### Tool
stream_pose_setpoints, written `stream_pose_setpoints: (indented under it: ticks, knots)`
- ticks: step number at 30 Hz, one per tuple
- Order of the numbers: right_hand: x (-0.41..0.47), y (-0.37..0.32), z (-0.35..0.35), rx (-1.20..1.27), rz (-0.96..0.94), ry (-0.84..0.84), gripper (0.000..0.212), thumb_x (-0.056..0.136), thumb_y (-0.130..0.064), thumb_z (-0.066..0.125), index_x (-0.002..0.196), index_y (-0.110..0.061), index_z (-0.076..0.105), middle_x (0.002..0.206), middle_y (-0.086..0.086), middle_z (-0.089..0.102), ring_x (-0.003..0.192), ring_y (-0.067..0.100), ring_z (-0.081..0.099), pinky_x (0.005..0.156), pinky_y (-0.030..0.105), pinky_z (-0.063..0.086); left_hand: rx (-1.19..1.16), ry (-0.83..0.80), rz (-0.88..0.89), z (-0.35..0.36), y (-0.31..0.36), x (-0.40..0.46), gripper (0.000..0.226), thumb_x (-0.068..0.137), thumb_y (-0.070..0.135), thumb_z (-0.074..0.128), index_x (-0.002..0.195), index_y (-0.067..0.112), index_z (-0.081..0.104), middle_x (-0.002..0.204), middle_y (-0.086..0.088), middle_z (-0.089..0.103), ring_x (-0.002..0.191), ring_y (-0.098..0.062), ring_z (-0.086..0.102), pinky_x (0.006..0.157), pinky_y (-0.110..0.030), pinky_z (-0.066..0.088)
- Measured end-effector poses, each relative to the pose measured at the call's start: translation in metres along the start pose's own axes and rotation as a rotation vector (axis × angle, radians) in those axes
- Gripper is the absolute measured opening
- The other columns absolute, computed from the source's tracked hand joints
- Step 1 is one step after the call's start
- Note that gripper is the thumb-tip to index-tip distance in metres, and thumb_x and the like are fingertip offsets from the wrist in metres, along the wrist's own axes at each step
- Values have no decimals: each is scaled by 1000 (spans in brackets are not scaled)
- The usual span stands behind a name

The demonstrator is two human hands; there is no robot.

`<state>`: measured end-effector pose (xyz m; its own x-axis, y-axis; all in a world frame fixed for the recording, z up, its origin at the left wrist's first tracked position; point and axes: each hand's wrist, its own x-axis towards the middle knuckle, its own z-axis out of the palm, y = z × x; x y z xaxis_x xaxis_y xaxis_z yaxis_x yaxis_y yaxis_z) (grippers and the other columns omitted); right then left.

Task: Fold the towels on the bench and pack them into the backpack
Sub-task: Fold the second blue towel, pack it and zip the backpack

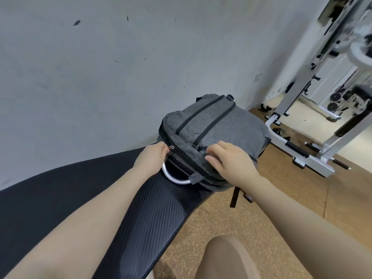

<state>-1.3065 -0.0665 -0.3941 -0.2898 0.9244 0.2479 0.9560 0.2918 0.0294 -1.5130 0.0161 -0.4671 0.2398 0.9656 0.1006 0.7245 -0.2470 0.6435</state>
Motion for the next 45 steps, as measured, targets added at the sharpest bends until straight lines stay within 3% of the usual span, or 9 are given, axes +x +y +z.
stream_pose_setpoints:
  ticks: [3,10,15,20,25,30,37,40,45]
  knots:
    - [37,-28,0,51,-73,53,33,89,-29,40,101,-12,66,106,8,64,98,30,59,85,44,48,-25,-23,51,-11,-7,5,23,97,21,39,94,9,58,81,-3,65,77,-26,61,75,-39,50]
    - [121,-29,30,-54,-228,-181,39,92,-32,49,130,-24,49,148,-4,36,143,15,18,116,42,-2,-256,147,110,-6,-22,26,12,93,19,51,91,16,63,71,13,53,64,-10,54,65,-23,42]
    - [176,-15,35,-12,-264,-380,47,86,-48,54,127,-27,49,123,-5,60,116,19,52,103,36,30,-381,359,-70,-8,-37,65,13,92,16,54,95,8,63,90,2,53,82,-15,53,76,-24,40]
    - [225,-25,33,162,-293,-607,43,85,-39,60,124,-21,53,106,4,56,99,20,52,78,28,38,-666,293,-311,-11,-24,68,19,90,13,55,77,27,57,67,8,60,58,2,57,63,-23,44]
    - [254,-44,39,105,-416,-733,17,88,-18,51,100,-13,62,99,8,62,92,25,57,72,32,45,-1185,330,-552,-19,-3,56,32,88,5,57,110,24,44,90,-1,63,79,-10,65,75,-23,54]
    - [260,-40,31,115,-476,-756,16,87,-18,50,99,-17,59,102,4,61,93,22,55,72,31,45,-935,71,-673,-1,10,63,30,78,30,71,94,9,56,91,0,58,84,-14,55,81,-27,44]
    - [272,-36,35,113,-453,-718,5,88,-19,49,87,-15,52,101,8,61,93,29,58,69,32,45,-723,85,-704,-4,20,73,40,82,16,64,57,17,33,59,4,39,59,-9,35,59,-19,29]
    - [299,-11,44,156,-149,-559,15,90,-19,50,97,-9,57,101,11,61,91,30,58,66,31,40,-658,24,-729,-8,18,71,41,83,18,63,57,20,32,59,5,38,57,-8,34,56,-16,27]
    - [321,20,49,424,80,-763,12,83,-21,63,80,-12,57,83,4,58,79,18,50,64,24,35,-703,20,-804,-17,20,91,12,84,21,59,87,13,51,78,3,53,75,-15,50,66,-26,38]
